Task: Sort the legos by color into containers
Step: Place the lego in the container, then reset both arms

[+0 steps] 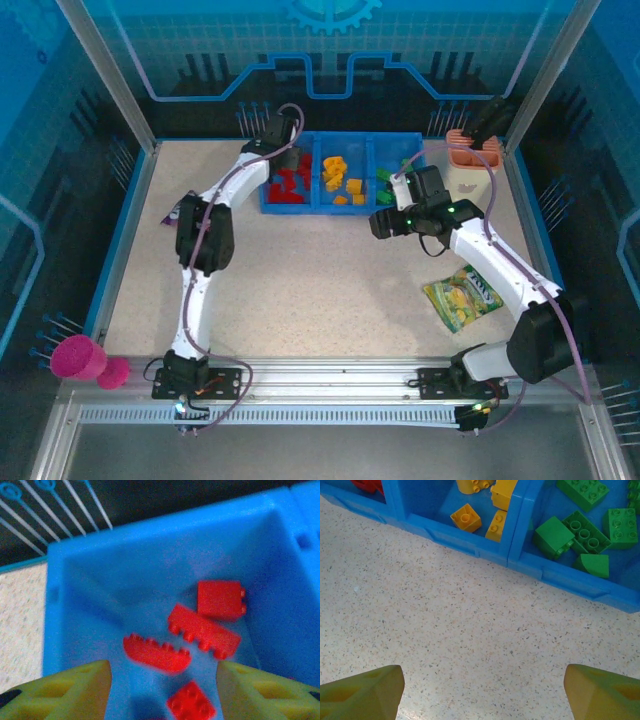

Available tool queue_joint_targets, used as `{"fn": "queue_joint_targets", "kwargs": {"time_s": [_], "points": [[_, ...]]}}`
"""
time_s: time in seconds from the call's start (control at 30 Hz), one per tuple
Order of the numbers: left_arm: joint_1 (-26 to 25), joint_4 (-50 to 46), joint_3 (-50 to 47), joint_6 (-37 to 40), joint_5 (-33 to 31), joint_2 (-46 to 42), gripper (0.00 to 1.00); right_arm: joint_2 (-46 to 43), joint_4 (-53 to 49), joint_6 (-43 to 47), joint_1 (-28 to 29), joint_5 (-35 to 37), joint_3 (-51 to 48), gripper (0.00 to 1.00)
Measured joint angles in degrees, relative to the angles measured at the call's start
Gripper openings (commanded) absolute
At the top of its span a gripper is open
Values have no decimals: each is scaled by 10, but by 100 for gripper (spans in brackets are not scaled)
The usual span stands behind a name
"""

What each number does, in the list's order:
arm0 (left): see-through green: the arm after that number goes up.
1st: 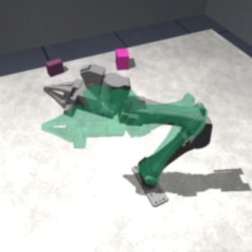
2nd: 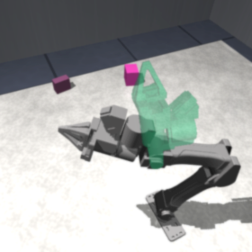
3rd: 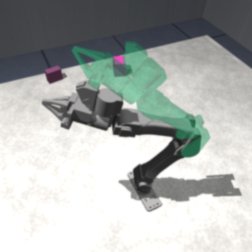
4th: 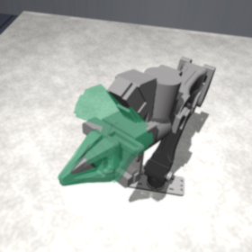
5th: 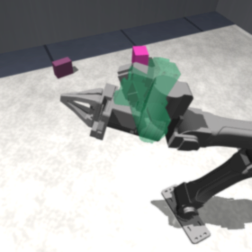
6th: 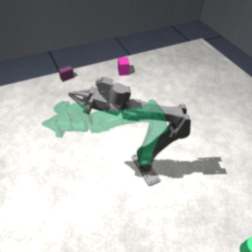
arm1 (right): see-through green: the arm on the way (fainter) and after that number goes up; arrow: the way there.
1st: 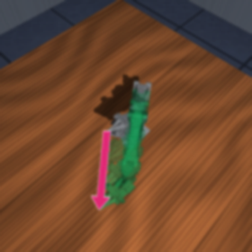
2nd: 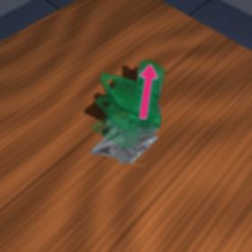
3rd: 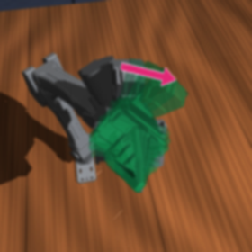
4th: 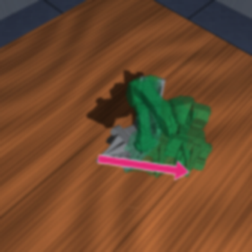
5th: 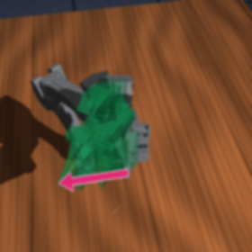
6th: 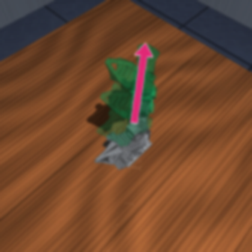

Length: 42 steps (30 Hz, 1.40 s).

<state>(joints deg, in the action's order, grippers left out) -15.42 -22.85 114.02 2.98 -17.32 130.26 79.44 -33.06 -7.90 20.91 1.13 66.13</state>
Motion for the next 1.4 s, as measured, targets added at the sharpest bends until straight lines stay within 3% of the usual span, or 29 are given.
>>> {"fn": "queue_joint_targets", "kwargs": {"time_s": [0.23, 0.37, 0.5, 0.67, 0.87, 1.07, 1.23, 1.4], "points": [[0, 90, -335, -11, 5, -297, 68, 0, -5, 3, 0, 16, 1, 87], [2, 212, -592, -18, 3, -506, 78, 0, 0, 9, -1, 26, 2, 93], [14, 332, -786, -9, -9, -604, 81, 0, 10, 20, -5, 34, 2, 95], [56, 455, -900, -13, -11, -612, 87, 10, 8, 25, -8, 45, 11, 100], [87, 608, -955, -12, 1, -580, 92, 10, 6, 24, -9, 51, 11, 100], [165, 772, -972, -30, 100, -445, 99, -4, 3, 24, -9, 63, 11, 100], [176, 785, -967, -35, 154, -409, 99, -21, -13, 25, -9, 83, 11, 100], [171, 771, -932, -35, 161, -409, 99, -56, 5, 37, -12, 94, -11, 100]]}}
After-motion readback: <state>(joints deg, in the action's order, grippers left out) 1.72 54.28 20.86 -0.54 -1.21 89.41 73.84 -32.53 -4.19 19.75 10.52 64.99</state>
